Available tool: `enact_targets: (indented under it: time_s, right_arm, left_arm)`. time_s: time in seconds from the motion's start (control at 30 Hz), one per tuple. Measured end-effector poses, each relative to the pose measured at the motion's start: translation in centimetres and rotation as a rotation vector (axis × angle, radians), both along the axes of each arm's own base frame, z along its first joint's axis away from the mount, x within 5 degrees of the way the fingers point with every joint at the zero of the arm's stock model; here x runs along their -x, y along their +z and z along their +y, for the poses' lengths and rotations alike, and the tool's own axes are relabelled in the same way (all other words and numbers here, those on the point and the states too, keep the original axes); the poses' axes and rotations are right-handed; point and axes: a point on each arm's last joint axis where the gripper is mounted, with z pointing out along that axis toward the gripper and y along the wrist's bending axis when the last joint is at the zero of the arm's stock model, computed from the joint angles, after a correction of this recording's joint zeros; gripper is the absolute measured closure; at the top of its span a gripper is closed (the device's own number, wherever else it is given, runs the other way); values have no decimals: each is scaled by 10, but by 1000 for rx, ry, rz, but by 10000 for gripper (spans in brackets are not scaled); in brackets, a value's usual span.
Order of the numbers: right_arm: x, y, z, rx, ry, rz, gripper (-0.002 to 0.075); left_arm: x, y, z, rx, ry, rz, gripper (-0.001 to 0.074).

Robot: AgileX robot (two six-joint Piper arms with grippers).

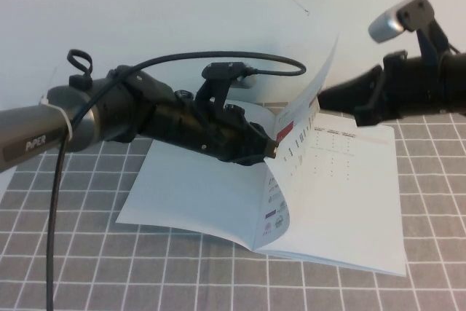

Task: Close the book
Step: 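Close the open booklet and leave it lying on the table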

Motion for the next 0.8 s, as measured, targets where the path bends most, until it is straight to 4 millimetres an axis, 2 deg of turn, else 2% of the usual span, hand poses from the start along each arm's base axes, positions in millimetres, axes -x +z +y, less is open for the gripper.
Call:
enact_targets:
  time_s: [0.2, 0.33, 0.43, 0.63, 0.73, 0.8]
  right_arm:
    - [-10, 29, 4, -68, 3, -125, 729]
    - [-17, 33, 5, -72, 4, -143, 729]
    - [-25, 22, 7, -57, 8, -124, 729]
    - [-36, -17, 11, -6, 52, -23, 729]
    - [-38, -38, 10, 65, 76, 50, 729]
    - [-38, -55, 7, 139, 87, 110, 729]
  left_arm:
    - [7, 4, -5, 11, -56, 43, 738]
    - [14, 4, -14, 15, -101, 57, 738]
    - [16, 4, -17, 17, -109, 62, 738]
    - [16, 6, -15, 3, -132, 54, 738]
    - [9, 9, -3, -32, -114, 49, 738]
    - [-1, 14, 16, -72, -61, 46, 738]
